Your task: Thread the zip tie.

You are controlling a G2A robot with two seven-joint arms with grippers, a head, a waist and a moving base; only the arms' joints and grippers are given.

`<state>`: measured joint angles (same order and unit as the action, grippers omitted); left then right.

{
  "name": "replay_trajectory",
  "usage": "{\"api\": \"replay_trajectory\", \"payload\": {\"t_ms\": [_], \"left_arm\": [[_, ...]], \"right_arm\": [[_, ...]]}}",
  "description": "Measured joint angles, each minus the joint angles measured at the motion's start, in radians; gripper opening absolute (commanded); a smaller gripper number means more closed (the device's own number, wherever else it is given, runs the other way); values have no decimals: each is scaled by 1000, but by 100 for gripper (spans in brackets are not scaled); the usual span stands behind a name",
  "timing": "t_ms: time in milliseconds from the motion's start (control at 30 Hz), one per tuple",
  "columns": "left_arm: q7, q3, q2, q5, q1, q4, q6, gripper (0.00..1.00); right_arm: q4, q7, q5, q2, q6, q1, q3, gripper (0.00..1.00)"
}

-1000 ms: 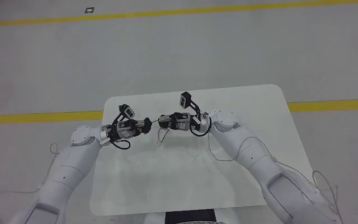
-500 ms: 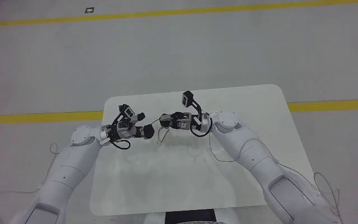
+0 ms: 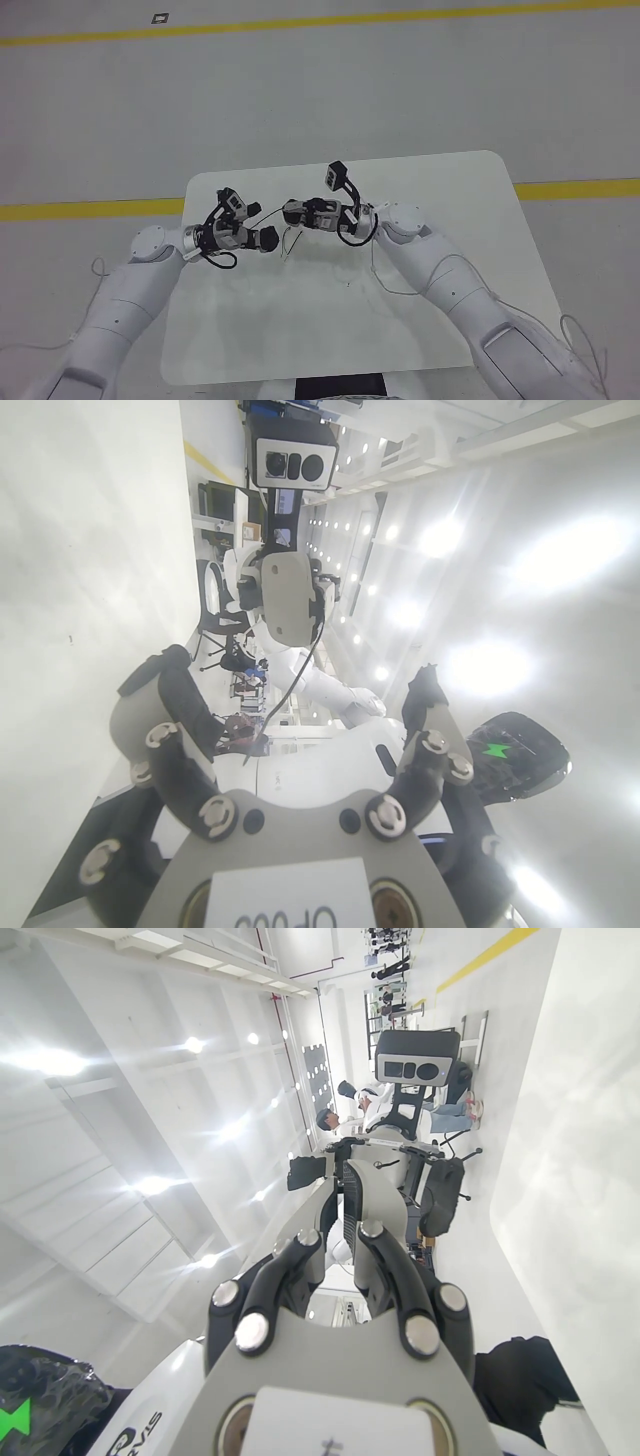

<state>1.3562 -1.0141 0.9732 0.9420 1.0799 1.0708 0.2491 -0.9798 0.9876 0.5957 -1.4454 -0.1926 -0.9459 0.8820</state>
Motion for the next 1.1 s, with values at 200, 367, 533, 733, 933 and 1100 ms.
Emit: {"api": "replay_trajectory", "payload": {"t_ms": [200, 367, 533, 733, 933, 1100], "left_arm": [[0, -1, 0, -1, 1, 1, 2, 100], [-48, -3, 0, -11, 15, 32, -10, 100], [-50, -13, -4, -24, 26, 52, -21, 100], [-51, -22, -5, -31, 33, 61, -24, 100], [-42, -24, -4, -32, 35, 65, -33, 64], [-37, -24, -3, -38, 33, 64, -38, 42]], "right_arm": [[0, 0, -1, 0, 0, 0, 0, 0], [-48, -21, 0, 5, 10, -27, 13, 0], [-71, -22, -1, 7, 17, -40, 21, 0], [-76, -24, -7, 8, 22, -44, 24, 0], [-79, -23, -24, 9, 47, -45, 23, 0], [-84, -32, -61, 13, 63, -42, 23, 0]]}}
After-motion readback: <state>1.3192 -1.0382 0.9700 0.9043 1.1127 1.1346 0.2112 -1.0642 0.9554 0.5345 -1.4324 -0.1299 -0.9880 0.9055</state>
